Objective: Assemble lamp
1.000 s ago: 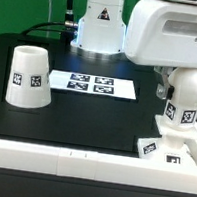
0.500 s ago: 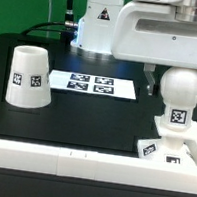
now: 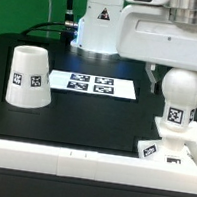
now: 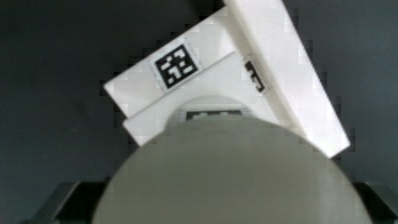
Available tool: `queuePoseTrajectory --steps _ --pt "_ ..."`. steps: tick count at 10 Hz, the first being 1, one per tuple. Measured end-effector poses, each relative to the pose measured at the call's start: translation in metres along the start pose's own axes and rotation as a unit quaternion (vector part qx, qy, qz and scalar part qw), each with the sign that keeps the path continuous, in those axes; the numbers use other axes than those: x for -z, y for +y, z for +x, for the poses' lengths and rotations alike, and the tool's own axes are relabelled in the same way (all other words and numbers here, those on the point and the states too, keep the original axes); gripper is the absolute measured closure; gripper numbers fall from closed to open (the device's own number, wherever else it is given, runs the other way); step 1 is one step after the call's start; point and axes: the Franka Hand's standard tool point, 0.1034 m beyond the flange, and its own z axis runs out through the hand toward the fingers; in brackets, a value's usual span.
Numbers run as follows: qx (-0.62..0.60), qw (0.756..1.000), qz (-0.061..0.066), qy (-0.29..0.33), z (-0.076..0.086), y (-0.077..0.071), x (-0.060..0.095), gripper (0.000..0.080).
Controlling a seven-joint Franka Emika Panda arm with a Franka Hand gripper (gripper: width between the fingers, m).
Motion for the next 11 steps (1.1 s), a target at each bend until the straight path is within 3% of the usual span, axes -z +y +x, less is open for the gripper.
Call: queuePoseTrajectory --steps 3,4,5,6,9,11 --pt "-0.09 0.996 0.002 -0.002 -0.0012 -0.001 -0.0003 0.0223" --pt "-0.138 0.99 0.01 -0.004 -0.0013 -0.0013 -0.0011 0.0223" --pt "-0.206 0.978 0.033 -0.007 -0.0007 0.0 -0.0018 0.0223" --pt "-0.253 0.966 0.045 -0.01 -0.0013 -0.0003 -0.0018 0.0223" --pt "-0.404 0.911 0.069 -0.039 -0.0024 -0.0039 -0.0023 0.0223" --pt "-0.429 0.899 0.073 -0.046 -0.0029 -0.0051 -0.0023 0.0215"
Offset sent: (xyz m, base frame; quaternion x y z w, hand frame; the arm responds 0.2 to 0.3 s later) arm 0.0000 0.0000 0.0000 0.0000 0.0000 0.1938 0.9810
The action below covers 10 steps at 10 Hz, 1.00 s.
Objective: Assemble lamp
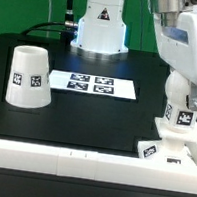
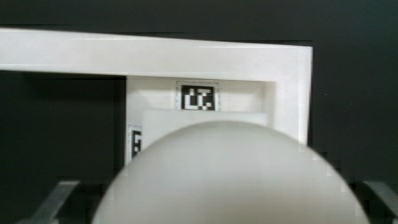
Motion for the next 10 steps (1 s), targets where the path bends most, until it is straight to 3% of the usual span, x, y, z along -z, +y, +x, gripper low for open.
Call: queuePoseTrajectory --steps 2,3,4,8,10 --pt "0.043 0.999 -0.007 -0.001 0.0013 0.0011 0.0003 0.0215" --pt "0.069 0.998 -0.016 -0.005 0.0002 0.0021 0.0013 0.0113" --pt "0.104 0.994 -0.023 -0.01 -0.0007 0.0017 0.003 0.0104" --pt "0.248 0.968 -0.023 -0.013 -0.0015 0.0018 0.0028 0.01" --pt "0.335 0.942 -0.022 -0.015 -0.0011 0.002 0.0024 0.01"
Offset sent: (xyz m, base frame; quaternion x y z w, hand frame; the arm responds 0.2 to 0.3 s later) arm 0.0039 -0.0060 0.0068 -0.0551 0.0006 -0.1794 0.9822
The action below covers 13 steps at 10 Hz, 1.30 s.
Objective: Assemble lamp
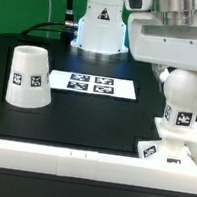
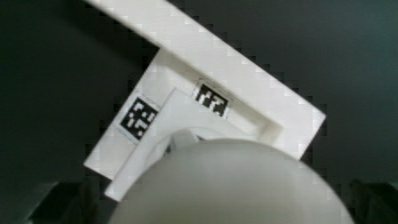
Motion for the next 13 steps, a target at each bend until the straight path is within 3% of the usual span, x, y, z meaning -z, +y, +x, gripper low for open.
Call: queuePoseTrajectory --steps 1,4,6,8,10,13 --pt "0.058 0.998 -0.004 0.002 0.001 0.002 0.0 0.01" --pt "0.222 0.974 -0.035 0.012 0.008 0.005 0.003 0.01" --pt "0.322 0.945 -0.05 0.017 0.008 0.003 0.005 0.01" --pt "0.383 0.922 -0.056 0.017 0.003 -0.002 0.004 0.01" --pt "0.477 0.876 -0.065 0.006 0.0 -0.007 0.005 0.01" --pt "0.557 0.828 -0.066 0.0 0.003 -0.005 0.005 0.01"
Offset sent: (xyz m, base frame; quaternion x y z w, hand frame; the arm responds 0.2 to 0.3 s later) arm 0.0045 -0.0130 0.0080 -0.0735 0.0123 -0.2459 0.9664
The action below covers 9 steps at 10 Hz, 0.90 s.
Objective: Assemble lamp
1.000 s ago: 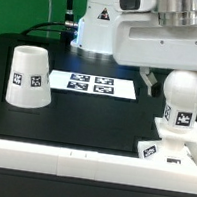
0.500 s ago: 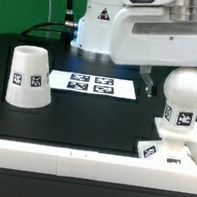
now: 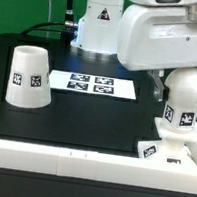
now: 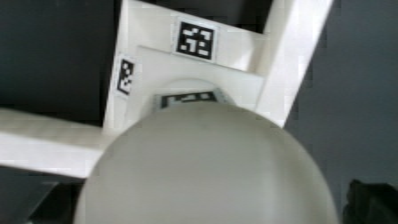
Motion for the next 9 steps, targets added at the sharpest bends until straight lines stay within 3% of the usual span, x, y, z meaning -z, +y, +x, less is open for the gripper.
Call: queuePoseTrajectory --steps 2,4,6,9 --pt "0.081 0.997 -0.003 0.0 -0.0004 0.0013 -0.0005 0.01" --pt "0.198 0.98 -0.021 0.001 -0.0001 0.0013 -0.0028 0.01" --pt "0.317 0.948 -0.037 -0.01 0.0004 0.003 -0.0022 0.01" --pt "0.426 0.903 -0.048 -0.028 -0.0001 0.004 -0.0033 0.01"
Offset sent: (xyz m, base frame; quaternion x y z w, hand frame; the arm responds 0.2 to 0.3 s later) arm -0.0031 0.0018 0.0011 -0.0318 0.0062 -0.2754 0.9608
